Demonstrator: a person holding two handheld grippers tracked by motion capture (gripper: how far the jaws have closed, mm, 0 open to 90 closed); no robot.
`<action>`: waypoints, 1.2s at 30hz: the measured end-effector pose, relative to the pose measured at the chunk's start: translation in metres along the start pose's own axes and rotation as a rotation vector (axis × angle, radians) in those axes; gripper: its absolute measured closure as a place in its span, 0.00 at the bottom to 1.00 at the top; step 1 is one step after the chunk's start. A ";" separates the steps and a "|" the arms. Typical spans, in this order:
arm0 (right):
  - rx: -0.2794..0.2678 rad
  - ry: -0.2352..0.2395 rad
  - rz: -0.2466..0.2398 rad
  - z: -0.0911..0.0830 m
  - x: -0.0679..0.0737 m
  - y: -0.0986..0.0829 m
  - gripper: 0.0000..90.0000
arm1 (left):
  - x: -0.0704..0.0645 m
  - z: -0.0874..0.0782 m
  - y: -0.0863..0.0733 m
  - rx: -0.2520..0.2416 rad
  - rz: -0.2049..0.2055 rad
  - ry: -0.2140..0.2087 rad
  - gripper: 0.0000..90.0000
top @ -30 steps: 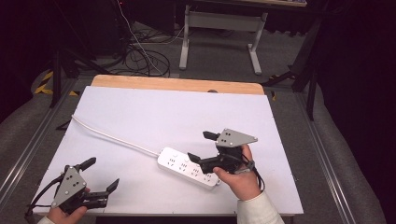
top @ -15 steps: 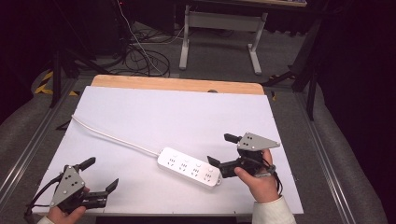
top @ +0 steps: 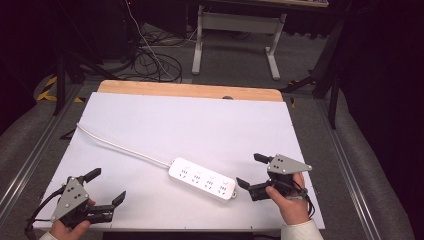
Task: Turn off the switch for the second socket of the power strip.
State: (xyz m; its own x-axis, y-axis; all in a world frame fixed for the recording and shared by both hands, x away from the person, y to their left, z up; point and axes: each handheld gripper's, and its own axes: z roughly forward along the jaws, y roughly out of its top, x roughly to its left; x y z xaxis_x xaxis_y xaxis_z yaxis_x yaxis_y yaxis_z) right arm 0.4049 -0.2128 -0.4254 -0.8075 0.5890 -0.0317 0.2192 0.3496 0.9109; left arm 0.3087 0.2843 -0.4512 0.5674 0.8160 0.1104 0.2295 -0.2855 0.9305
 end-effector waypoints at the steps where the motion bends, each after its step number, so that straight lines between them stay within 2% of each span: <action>1: 0.006 -0.001 -0.005 -0.001 -0.001 -0.004 0.05 | 0.000 0.000 0.000 -0.001 0.001 0.000 0.05; 8: 0.008 -0.010 0.012 -0.004 -0.002 -0.023 0.05 | 0.002 -0.001 0.000 0.003 0.034 0.009 0.05; 14: 0.024 -0.020 0.024 -0.007 -0.002 -0.039 0.05 | 0.001 -0.001 -0.001 0.006 0.022 0.001 0.04; 17: 0.082 -0.011 0.064 -0.008 -0.004 -0.048 0.05 | 0.001 0.000 -0.001 0.012 0.029 0.003 0.04; 21: 0.091 -0.011 0.096 -0.010 -0.004 -0.057 0.05 | 0.001 0.001 -0.001 0.018 0.021 -0.001 0.04; 23: 0.099 -0.021 0.093 -0.009 -0.004 -0.062 0.05 | 0.002 0.001 -0.002 0.018 0.023 0.000 0.04; 25: 0.104 -0.025 0.095 -0.009 -0.004 -0.066 0.05 | 0.001 0.000 -0.004 0.022 -0.002 -0.003 0.04; 27: 0.121 -0.041 0.092 -0.010 -0.004 -0.068 0.05 | 0.003 -0.001 -0.005 0.023 -0.013 0.000 0.04; 30: 0.118 -0.073 0.075 -0.011 -0.005 -0.072 0.05 | 0.004 0.001 -0.006 0.029 -0.027 0.000 0.04; 33: 0.120 -0.068 0.044 -0.012 -0.008 -0.076 0.05 | 0.003 0.002 -0.005 0.026 -0.014 0.001 0.04; 36: 0.123 -0.065 0.023 -0.013 -0.010 -0.076 0.05 | 0.001 0.004 -0.004 0.025 0.021 0.008 0.04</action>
